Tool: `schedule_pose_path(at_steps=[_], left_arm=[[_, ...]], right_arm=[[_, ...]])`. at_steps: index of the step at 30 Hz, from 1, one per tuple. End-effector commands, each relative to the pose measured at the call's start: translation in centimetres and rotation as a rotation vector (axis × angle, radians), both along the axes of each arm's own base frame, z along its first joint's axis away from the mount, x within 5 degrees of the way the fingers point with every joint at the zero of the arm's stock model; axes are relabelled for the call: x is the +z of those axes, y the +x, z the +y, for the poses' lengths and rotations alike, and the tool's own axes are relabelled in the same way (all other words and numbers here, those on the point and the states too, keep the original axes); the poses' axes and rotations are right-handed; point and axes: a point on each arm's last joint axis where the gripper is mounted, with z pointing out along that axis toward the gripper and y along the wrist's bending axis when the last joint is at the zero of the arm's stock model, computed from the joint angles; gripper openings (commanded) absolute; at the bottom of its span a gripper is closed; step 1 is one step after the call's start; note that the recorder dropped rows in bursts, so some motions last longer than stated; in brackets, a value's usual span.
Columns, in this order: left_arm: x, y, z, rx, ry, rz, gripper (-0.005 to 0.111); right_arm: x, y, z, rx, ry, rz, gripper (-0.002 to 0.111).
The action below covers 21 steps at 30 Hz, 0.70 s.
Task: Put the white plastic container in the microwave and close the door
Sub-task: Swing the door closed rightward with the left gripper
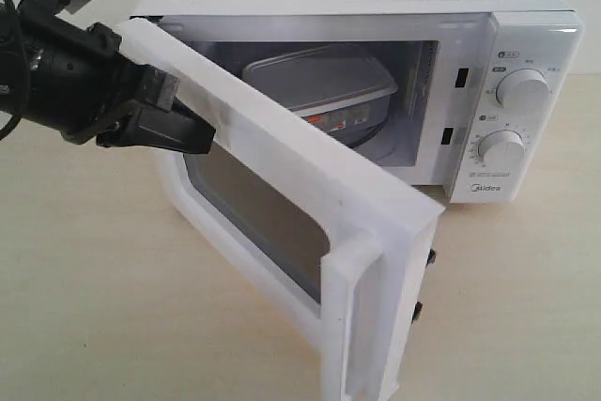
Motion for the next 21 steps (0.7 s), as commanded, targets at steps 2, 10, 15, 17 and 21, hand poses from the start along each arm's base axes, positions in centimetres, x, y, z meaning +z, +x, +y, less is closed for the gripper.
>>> schedule_pose_path(at_steps=[2, 10, 15, 17, 21], left_arm=[[0.2, 1.3, -0.6, 0.013, -0.013, -0.024, 0.004], [-0.6, 3.7, -1.1, 0.063, 0.000, -0.050, 0.004], [-1.1, 4.7, -1.3, 0.064, 0.013, -0.068, 0.004], [-1.3, 5.1, -1.4, 0.080, 0.014, -0.075, 0.004], [-1.4, 6.0, -1.4, 0.114, 0.017, -0.104, 0.004]], right_arm=[[0.8, -0.1, 0.8, 0.094, -0.051, -0.069, 0.000], [0.8, -0.2, 1.1, 0.126, -0.058, -0.079, 0.000], [0.8, -0.3, 1.6, 0.192, -0.061, -0.083, 0.000], [0.9, -0.5, 2.1, 0.251, -0.095, -0.096, 0.000], [0.9, -0.7, 2.5, 0.301, -0.131, -0.109, 0.000]])
